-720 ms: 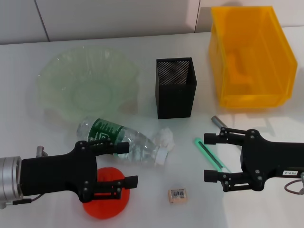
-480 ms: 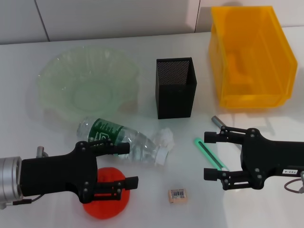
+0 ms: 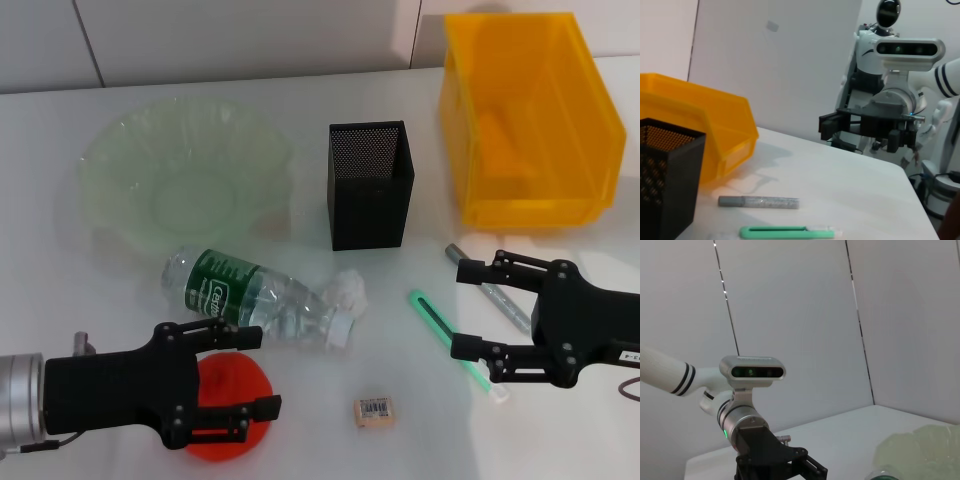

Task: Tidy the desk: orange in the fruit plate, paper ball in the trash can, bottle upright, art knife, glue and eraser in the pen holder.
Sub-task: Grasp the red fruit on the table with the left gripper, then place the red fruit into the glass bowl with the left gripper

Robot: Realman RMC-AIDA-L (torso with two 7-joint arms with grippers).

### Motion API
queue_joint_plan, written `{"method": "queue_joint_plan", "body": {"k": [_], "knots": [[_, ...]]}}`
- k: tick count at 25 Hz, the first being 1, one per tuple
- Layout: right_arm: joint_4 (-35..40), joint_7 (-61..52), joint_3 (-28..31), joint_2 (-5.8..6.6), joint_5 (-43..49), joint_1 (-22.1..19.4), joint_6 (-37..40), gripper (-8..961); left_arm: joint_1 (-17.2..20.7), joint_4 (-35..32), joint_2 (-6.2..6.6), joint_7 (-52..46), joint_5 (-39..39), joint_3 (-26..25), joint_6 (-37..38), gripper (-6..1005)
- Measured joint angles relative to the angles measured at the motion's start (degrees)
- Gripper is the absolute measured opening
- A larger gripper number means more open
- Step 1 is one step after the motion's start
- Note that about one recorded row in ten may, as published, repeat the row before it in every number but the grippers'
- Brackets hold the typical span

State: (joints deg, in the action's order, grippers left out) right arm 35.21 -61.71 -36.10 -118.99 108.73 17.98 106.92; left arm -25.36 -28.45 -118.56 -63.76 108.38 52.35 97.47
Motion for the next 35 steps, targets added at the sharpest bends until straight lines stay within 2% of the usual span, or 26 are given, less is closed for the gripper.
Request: {"method": "queue_joint_plan", "body": {"k": [9,11,18,21,23,29,35], "knots": [[-0.37,1.53,0.17,-0.14,-0.12,-0.22,-0.21,826,1.52,0.09,0.35,0.04,0.26,0.19,-4.39,792],[-0.47,1.61,0.17,-0.18,-0.12,-0.17,-0.31,826,2.13,0.21,0.23,0.08,1.65,0.52,-7.47,791],[-0.50,1.64,0.15,-0.20,-0.12,-0.27,-0.32,826,2.65,0.06,0.11,4.50,5.22,0.24,-8.29,789],[-0.52,1.65,0.15,-0.20,-0.12,-0.34,-0.37,826,3.45,-0.30,-0.07,6.18,3.71,-0.19,-8.42,788],[-0.55,1.65,0.15,-0.19,-0.12,-0.36,-0.39,827,3.93,-0.34,-0.09,7.32,2.14,-0.21,-8.25,580],[-0.59,1.67,0.17,-0.20,-0.12,-0.47,-0.40,827,4.38,-0.68,0.11,8.14,-0.44,-0.32,-5.32,346],[-0.91,1.68,0.33,-0.28,-0.11,-0.43,-0.41,826,4.24,-6.44,0.15,7.29,-3.25,-3.96,5.43,217]]}}
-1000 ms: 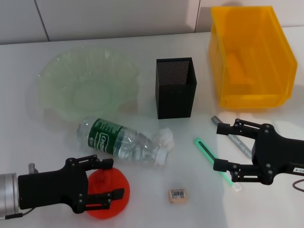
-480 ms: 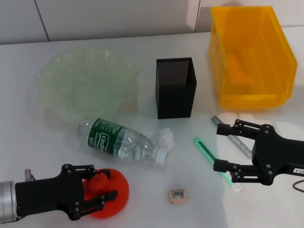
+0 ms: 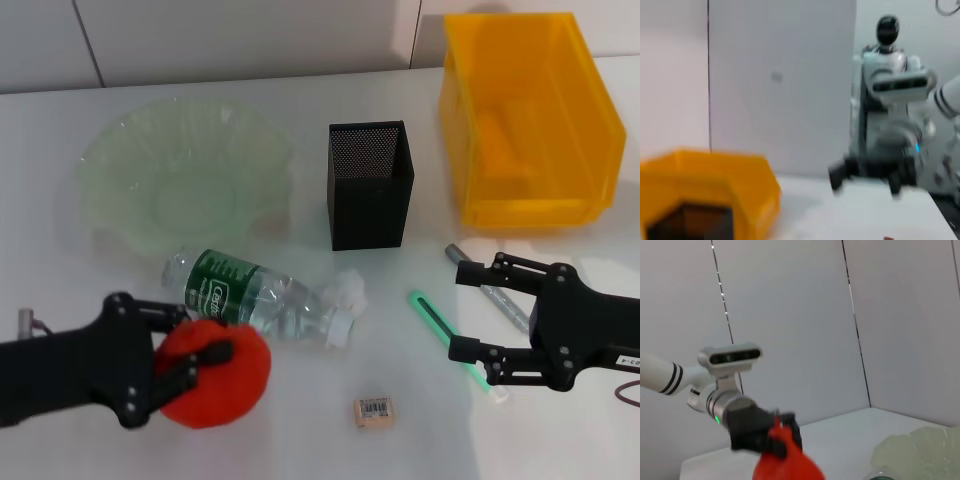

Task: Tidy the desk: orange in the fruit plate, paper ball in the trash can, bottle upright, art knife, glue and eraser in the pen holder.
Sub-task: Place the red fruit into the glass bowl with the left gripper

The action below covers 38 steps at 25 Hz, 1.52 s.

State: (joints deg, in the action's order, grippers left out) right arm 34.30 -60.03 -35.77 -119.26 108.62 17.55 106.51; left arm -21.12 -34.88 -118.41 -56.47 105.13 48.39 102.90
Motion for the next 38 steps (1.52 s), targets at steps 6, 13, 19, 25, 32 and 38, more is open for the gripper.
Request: {"method": "queue_joint_plan", "body": {"k": [6,13,19,25,32,38], "knots": [[-0.02,0.00,0.03,0.00,0.01,0.21,0.14,826,-1.82,-2.37,-0.19,0.71,-13.74,-4.07,-2.41,185],[-0.02,0.00,0.00,0.00,0.01,0.21,0.08,826,-11.49,3.58,-0.46,0.55,-17.80,-3.60,-26.90,141],[-0.02,-0.16,0.00,0.00,0.01,0.39,0.07,825,-16.44,8.92,-0.45,0.75,-17.40,-0.96,-41.62,104],[-0.02,-0.33,0.00,0.00,-0.03,0.45,0.00,825,-16.84,9.93,-0.76,0.24,-18.01,2.96,-47.41,85],[-0.02,-0.45,0.01,0.00,-0.57,0.47,0.00,825,-15.45,10.68,-0.60,0.12,-20.38,3.03,-45.30,254],[0.10,-1.22,0.00,0.08,-0.79,0.51,0.01,824,-12.29,8.98,-0.29,0.05,-21.07,2.69,-37.61,373]]}}
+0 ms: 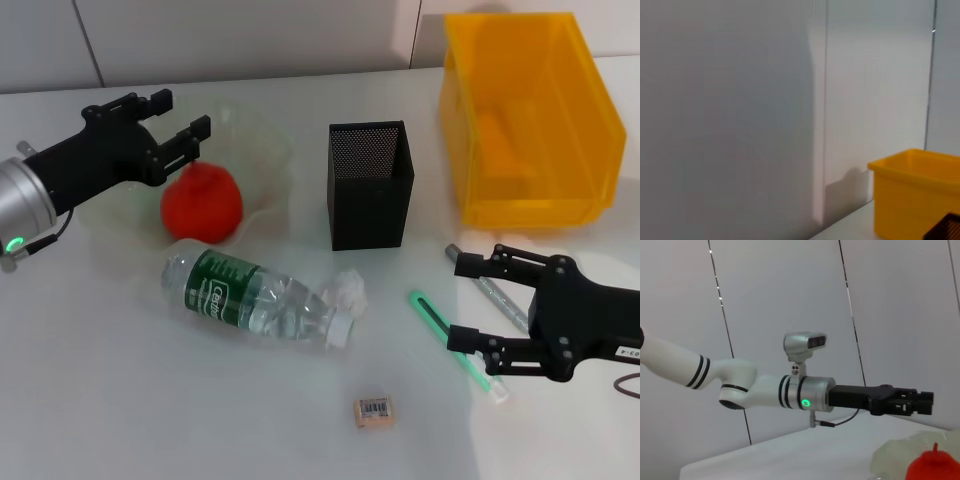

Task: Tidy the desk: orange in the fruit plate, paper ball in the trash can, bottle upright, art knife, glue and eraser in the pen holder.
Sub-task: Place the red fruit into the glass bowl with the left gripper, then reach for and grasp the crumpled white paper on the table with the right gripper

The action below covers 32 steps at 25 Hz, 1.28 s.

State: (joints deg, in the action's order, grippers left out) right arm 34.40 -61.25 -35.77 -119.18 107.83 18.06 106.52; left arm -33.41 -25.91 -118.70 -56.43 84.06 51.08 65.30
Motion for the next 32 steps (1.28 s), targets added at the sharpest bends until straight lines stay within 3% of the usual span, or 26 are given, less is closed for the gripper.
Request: {"method": "queue_joint_plan", "body": {"k": [4,5,6,8,9,12,13,15,20,25,28,32], "knots": [[3.21,-4.46,0.06,0.13,-2.12,-0.29,1.32,824,3.47,-1.71,0.04,0.01,-0.91,-0.19,7.44,499],[8.79,-12.10,0.09,0.15,-3.87,-1.06,2.37,824,4.51,-1.76,0.10,0.45,-1.22,-0.19,9.86,542],[8.79,-12.10,0.09,0.15,-3.87,-1.06,2.37,824,5.70,-1.89,0.14,1.08,-1.36,-0.11,12.30,585],[20.47,-25.54,-0.13,0.27,-3.42,-1.64,3.18,824,8.73,-1.85,0.18,2.54,-0.62,1.14,17.87,672],[20.47,-25.54,-0.13,0.27,-3.42,-1.64,3.18,824,8.73,-1.85,0.18,2.54,-0.62,1.14,17.87,699],[31.32,-35.00,-0.57,0.32,0.96,-0.98,4.83,824,11.22,-1.65,0.31,4.03,0.80,4.47,21.41,779],[38.27,-40.53,-1.34,0.23,5.44,0.33,6.39,824,11.22,-1.65,0.31,4.03,0.80,4.47,21.41,806],[41.37,-43.22,-2.18,0.23,7.85,1.31,7.18,824,12.92,-1.63,0.41,5.15,1.21,7.24,23.88,859],[53.79,-56.41,-9.66,0.22,21.80,7.92,11.19,823,14.33,-1.54,0.78,5.26,2.34,8.68,26.95,859],[55.63,-67.33,-15.49,0.14,26.43,12.26,8.98,823,14.94,-0.86,1.06,4.71,3.67,8.38,27.90,859],[54.27,-80.86,-22.92,-0.11,27.30,13.63,1.57,823,15.14,-0.53,0.90,4.89,3.66,8.42,26.89,859],[51.66,-87.62,-29.55,-0.19,27.55,13.51,-5.62,822,15.12,-0.18,0.91,5.14,3.65,8.42,26.77,859]]}}
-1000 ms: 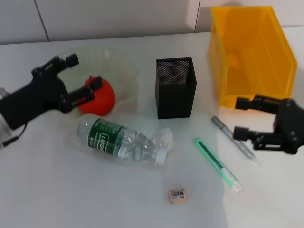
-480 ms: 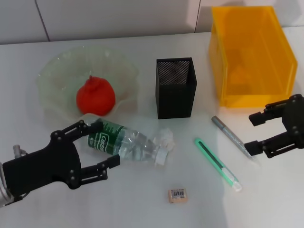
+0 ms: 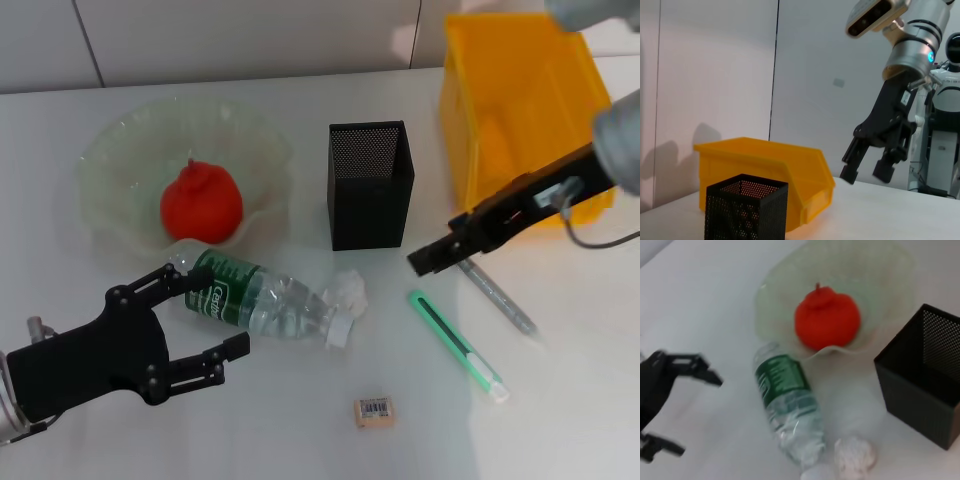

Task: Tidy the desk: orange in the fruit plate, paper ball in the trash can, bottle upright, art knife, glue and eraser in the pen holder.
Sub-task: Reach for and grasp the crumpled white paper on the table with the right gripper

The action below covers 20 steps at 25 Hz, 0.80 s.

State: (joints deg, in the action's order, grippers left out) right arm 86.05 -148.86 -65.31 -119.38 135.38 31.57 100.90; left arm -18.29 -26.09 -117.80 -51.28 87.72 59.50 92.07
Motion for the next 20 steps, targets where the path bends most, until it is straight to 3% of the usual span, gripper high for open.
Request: {"method": "queue_joint_plan", "body": {"k": [1,5,6,13,20], "knots": [[-1.67,-0.05,-3.54,0.02,0.60,0.27,-2.41,822,-0.13,0.07,0.09,0.06,-0.02,0.02,-0.06,859],[-1.62,6.60,-7.61,0.06,3.13,0.94,-2.92,822,-0.36,0.08,0.26,0.07,-0.04,0.07,-0.06,859],[0.31,13.93,-9.55,0.07,5.90,1.19,-1.29,822,-0.54,0.08,0.38,0.00,-0.05,0.23,-0.06,859],[6.56,29.71,-14.50,-0.13,13.08,1.22,1.80,821,-0.68,0.08,0.45,-0.38,-0.09,0.32,-0.06,859],[7.21,39.32,-22.38,-0.41,15.30,1.28,-3.66,820,-0.01,0.08,-0.05,-0.92,-0.10,0.13,0.12,859]]}}
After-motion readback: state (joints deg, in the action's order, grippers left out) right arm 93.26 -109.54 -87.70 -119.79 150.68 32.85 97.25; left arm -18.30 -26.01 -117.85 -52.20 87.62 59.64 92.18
